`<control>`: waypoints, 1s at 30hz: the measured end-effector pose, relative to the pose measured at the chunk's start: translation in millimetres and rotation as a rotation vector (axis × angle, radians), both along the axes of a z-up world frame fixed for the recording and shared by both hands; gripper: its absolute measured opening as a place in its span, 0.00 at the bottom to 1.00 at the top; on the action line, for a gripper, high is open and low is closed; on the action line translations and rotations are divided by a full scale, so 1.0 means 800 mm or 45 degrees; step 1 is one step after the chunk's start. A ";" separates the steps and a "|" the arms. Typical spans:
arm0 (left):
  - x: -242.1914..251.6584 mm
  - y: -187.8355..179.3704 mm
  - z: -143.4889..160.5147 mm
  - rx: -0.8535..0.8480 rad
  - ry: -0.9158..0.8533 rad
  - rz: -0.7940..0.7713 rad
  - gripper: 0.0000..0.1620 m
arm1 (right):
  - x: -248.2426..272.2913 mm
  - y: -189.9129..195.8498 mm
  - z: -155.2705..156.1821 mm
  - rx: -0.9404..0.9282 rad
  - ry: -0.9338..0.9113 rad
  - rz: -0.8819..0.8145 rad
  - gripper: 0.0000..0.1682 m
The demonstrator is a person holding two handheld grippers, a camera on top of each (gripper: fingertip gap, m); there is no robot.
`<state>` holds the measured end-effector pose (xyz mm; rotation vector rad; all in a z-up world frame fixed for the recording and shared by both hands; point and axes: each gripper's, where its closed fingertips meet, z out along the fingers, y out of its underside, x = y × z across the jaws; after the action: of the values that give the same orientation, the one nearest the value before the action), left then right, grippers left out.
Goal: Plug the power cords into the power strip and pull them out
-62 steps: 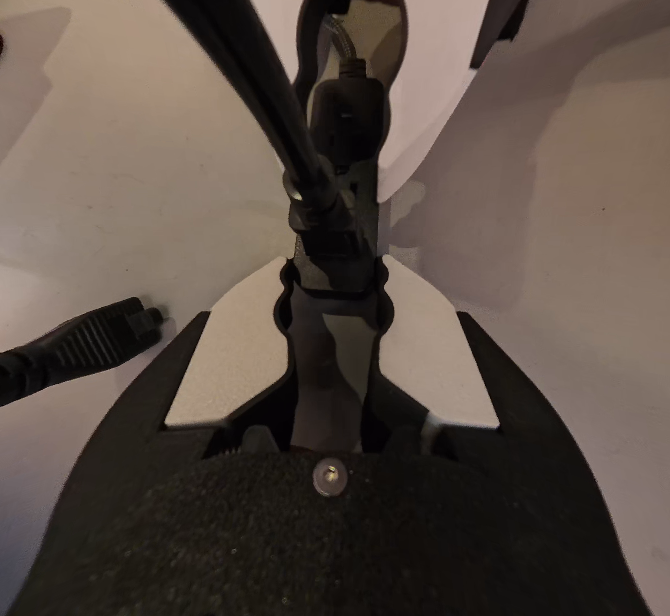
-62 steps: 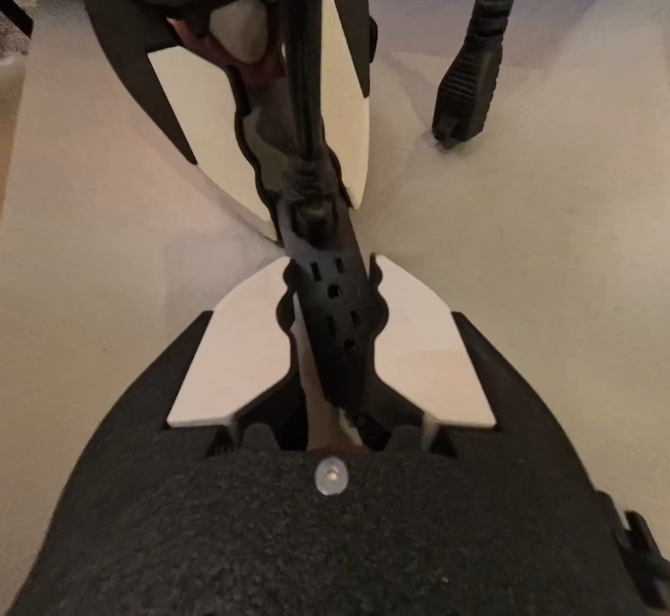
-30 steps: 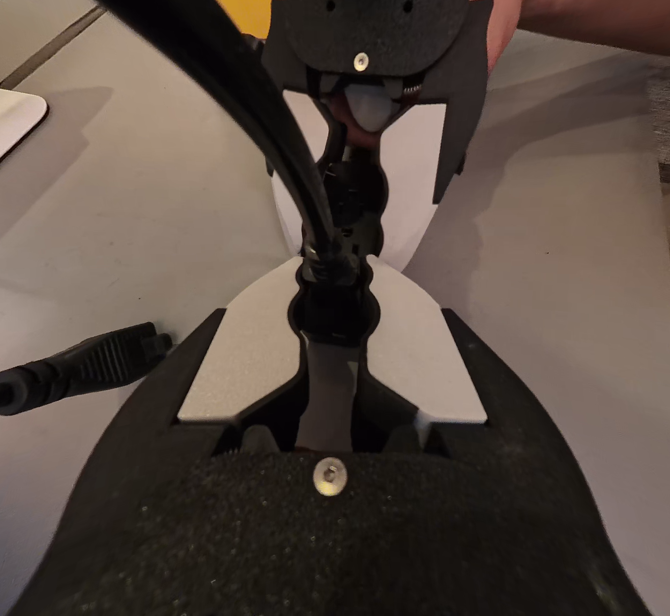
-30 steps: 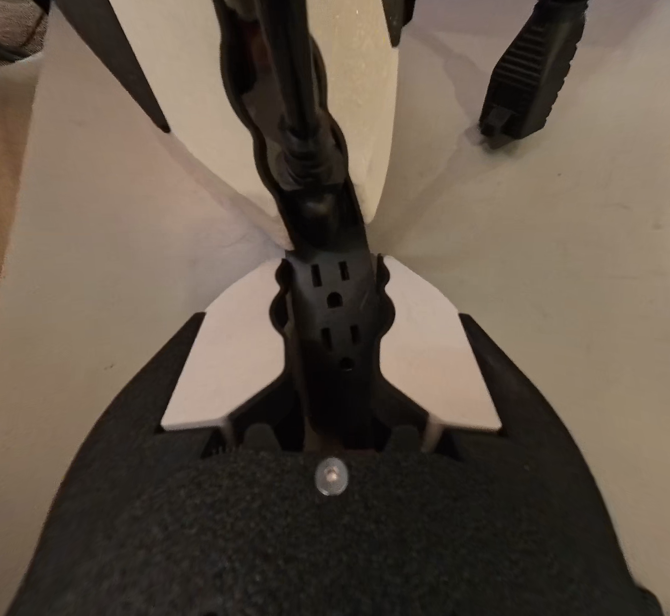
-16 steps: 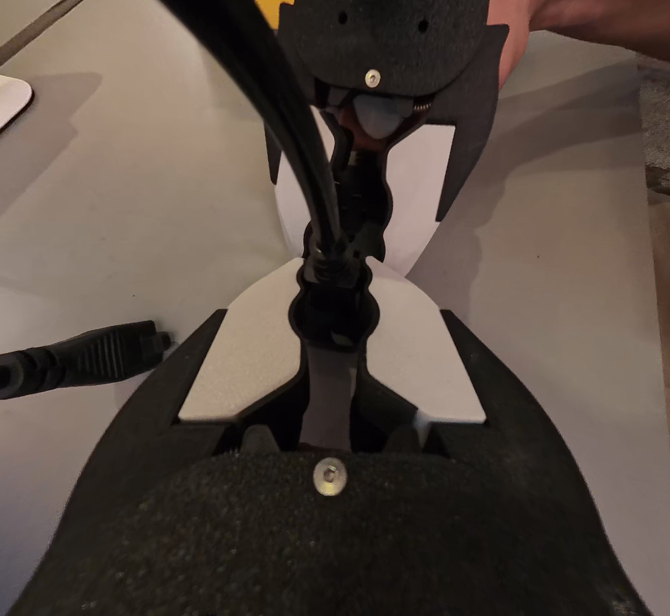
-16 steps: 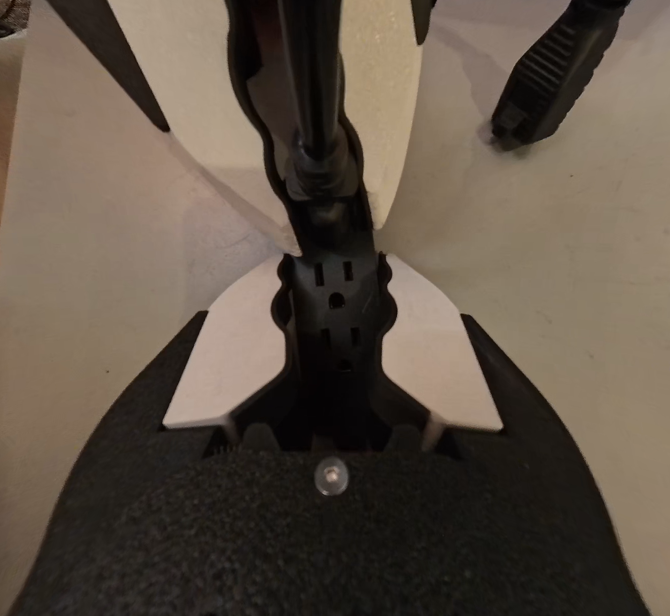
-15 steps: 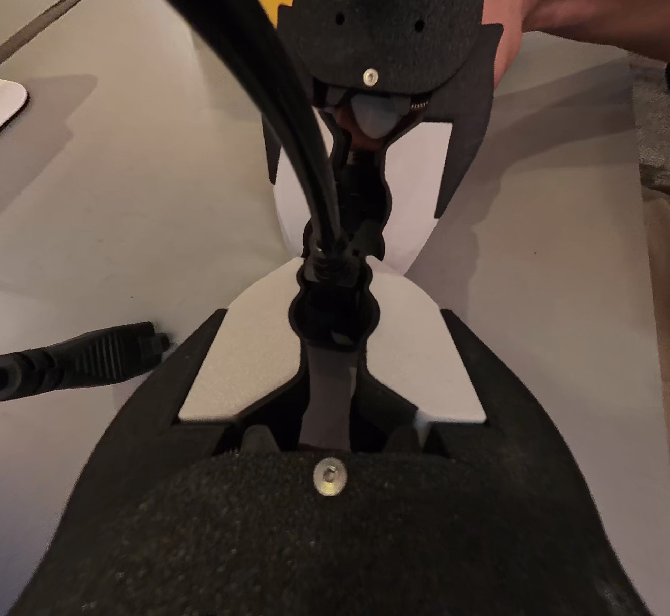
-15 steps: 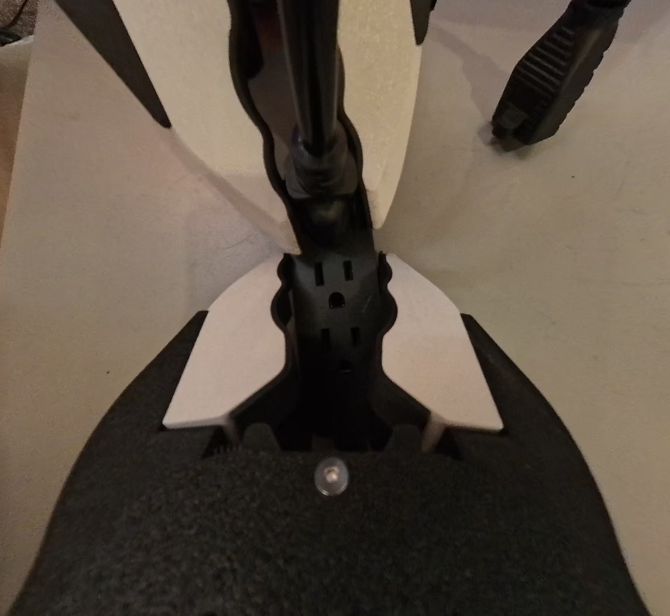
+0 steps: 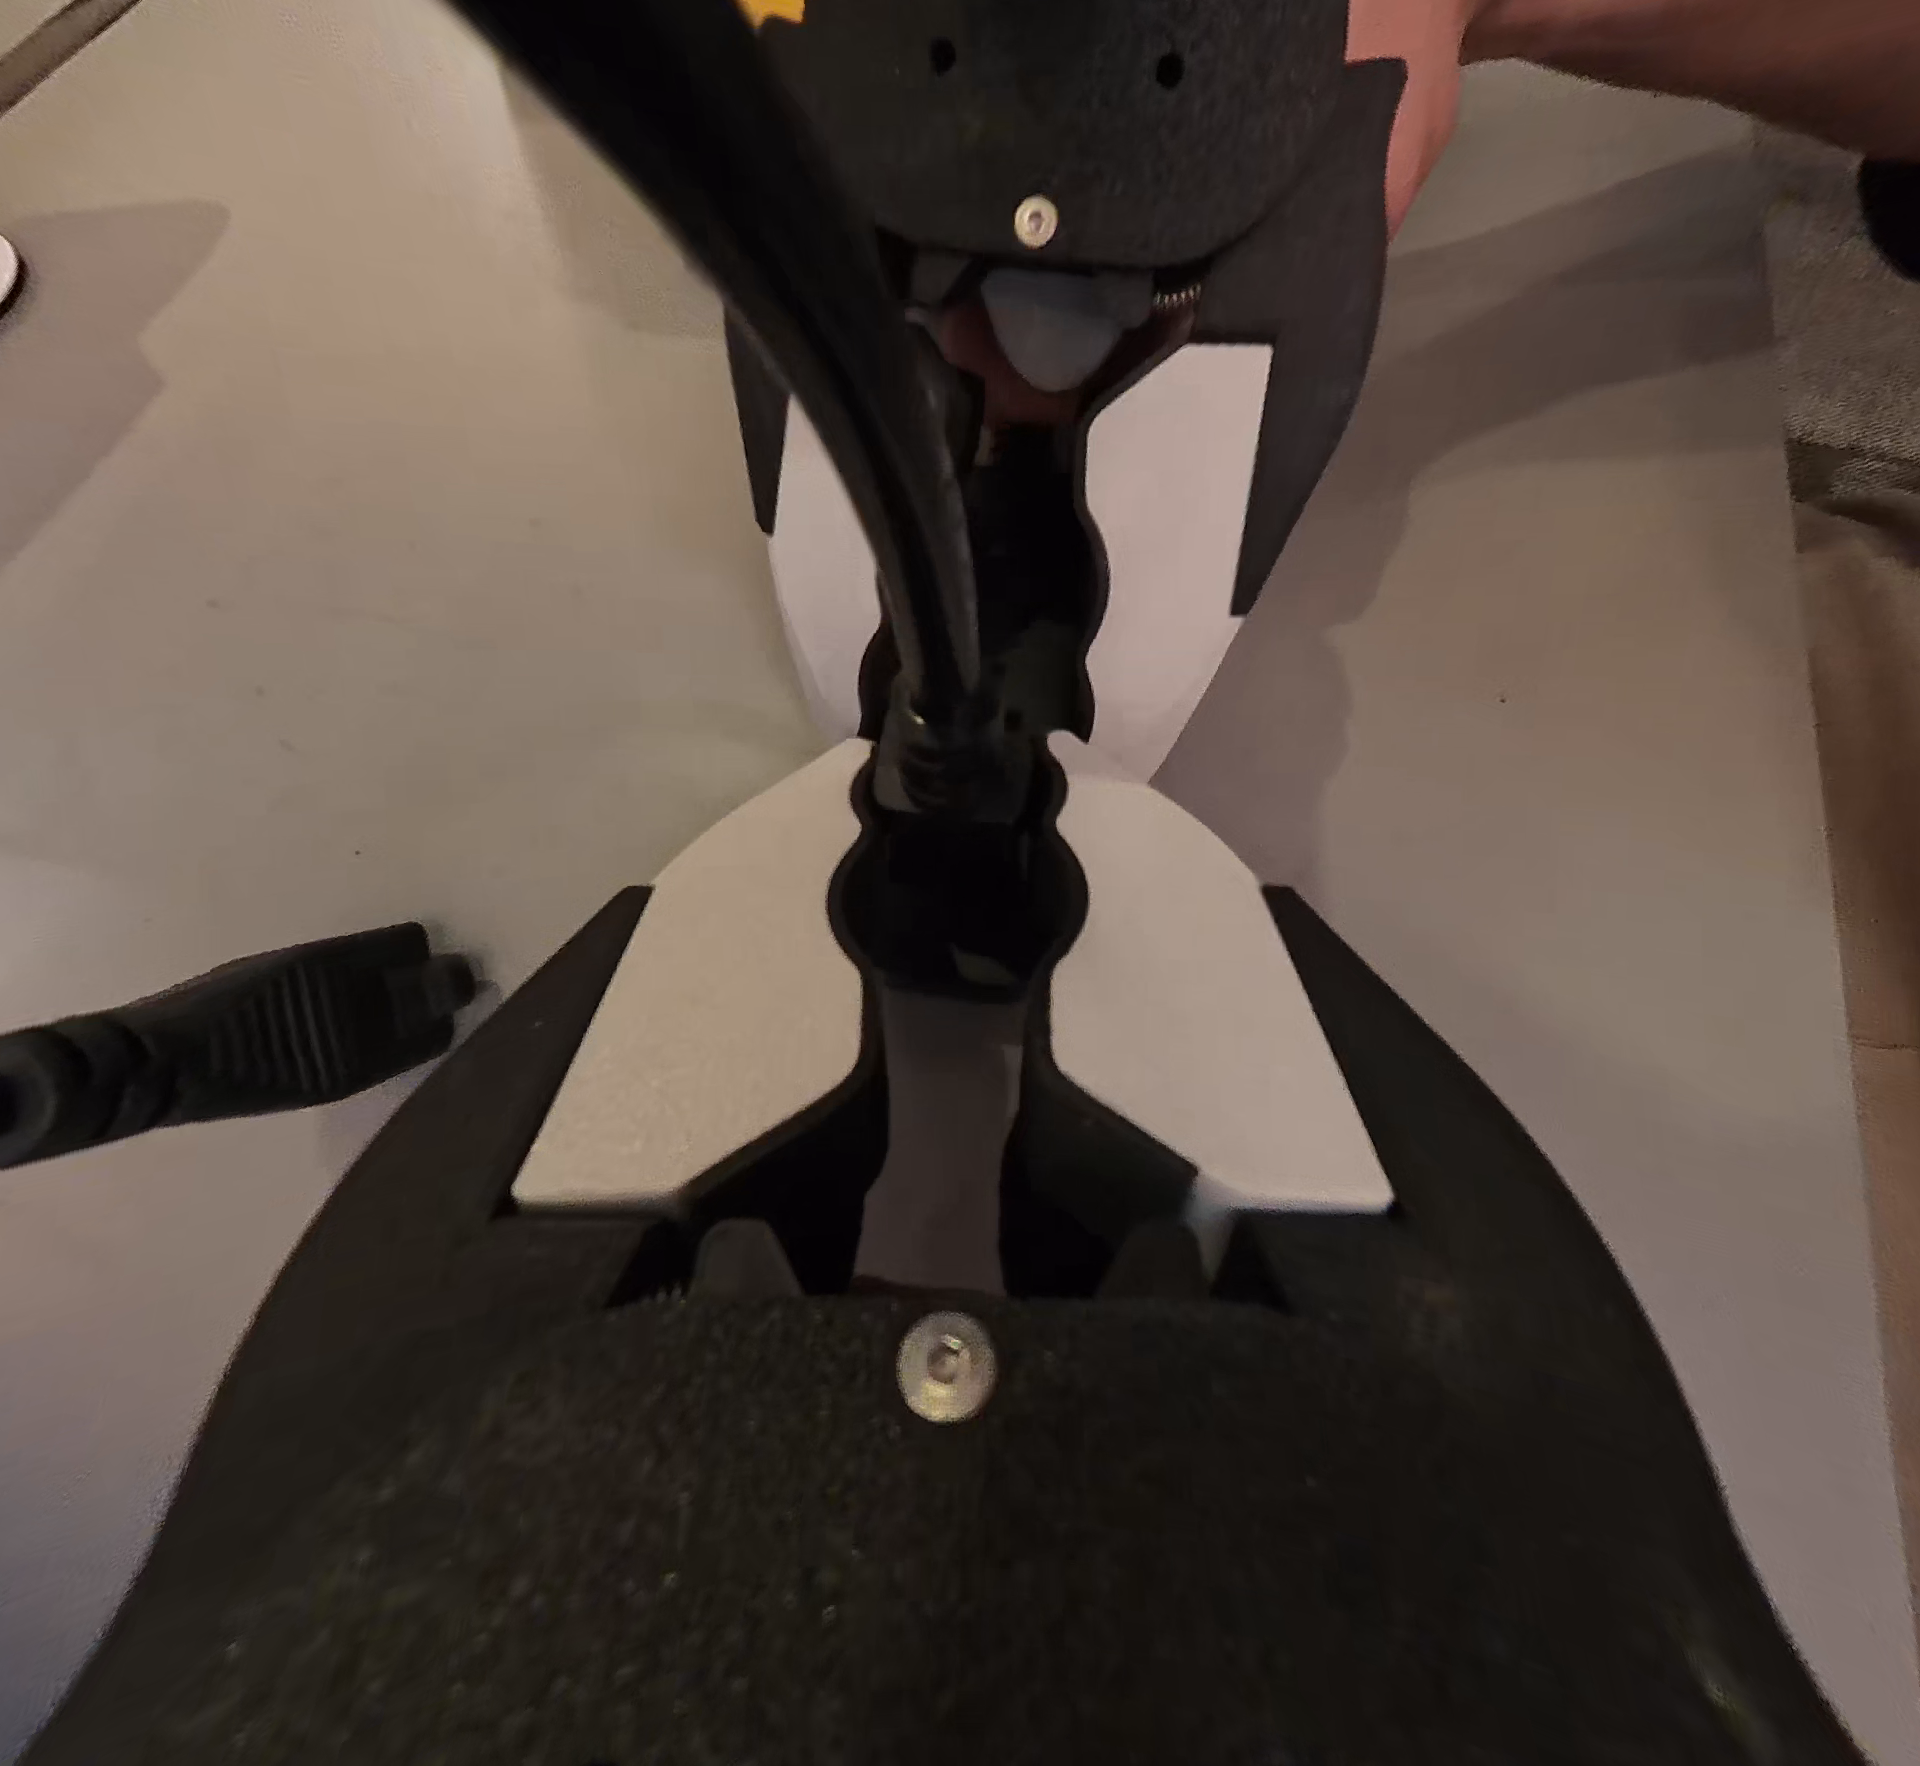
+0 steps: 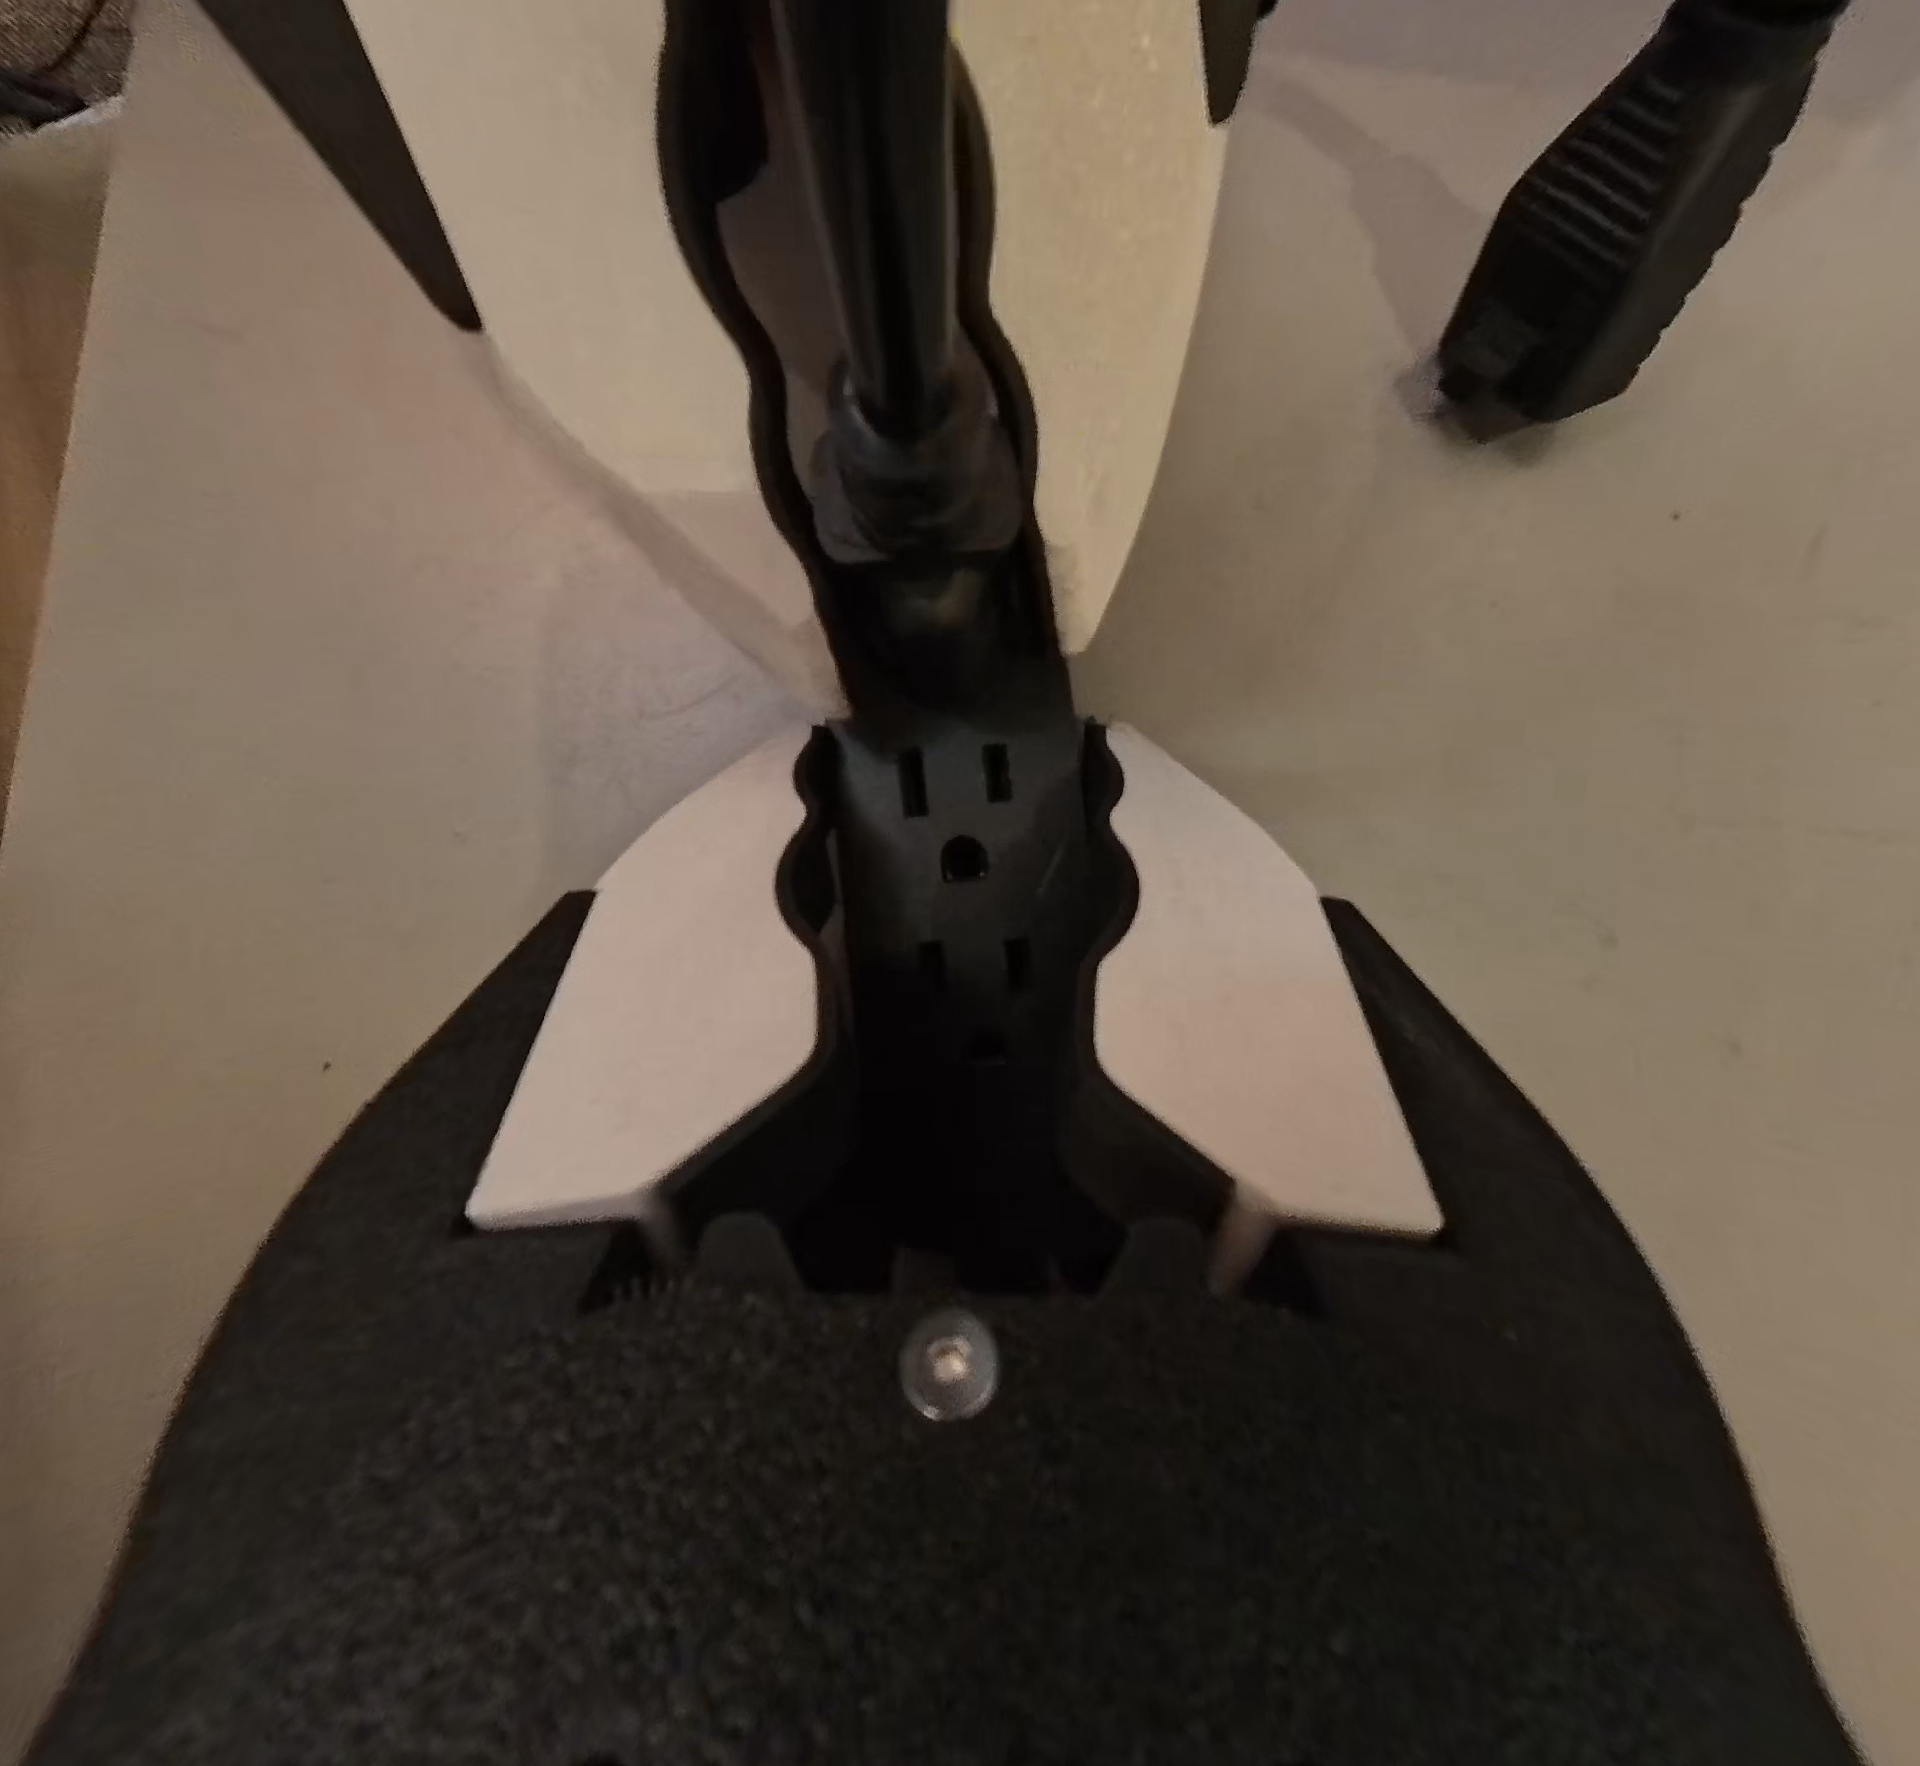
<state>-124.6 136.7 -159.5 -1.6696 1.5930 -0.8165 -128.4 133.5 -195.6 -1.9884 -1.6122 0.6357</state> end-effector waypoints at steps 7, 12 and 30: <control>-0.005 -0.002 0.002 -0.101 -0.071 -0.021 0.15 | -0.003 -0.002 0.000 -0.010 0.033 -0.001 0.28; 0.002 0.000 0.004 -0.066 -0.044 0.016 0.14 | 0.000 0.001 -0.001 -0.012 -0.021 -0.022 0.28; 0.001 -0.003 0.009 -0.098 -0.088 0.037 0.14 | 0.001 -0.001 -0.002 -0.006 0.010 -0.009 0.28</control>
<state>-124.2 134.6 -152.3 -1.6955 1.5041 -0.9218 -127.7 132.5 -196.9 -1.9921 -1.6000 0.6443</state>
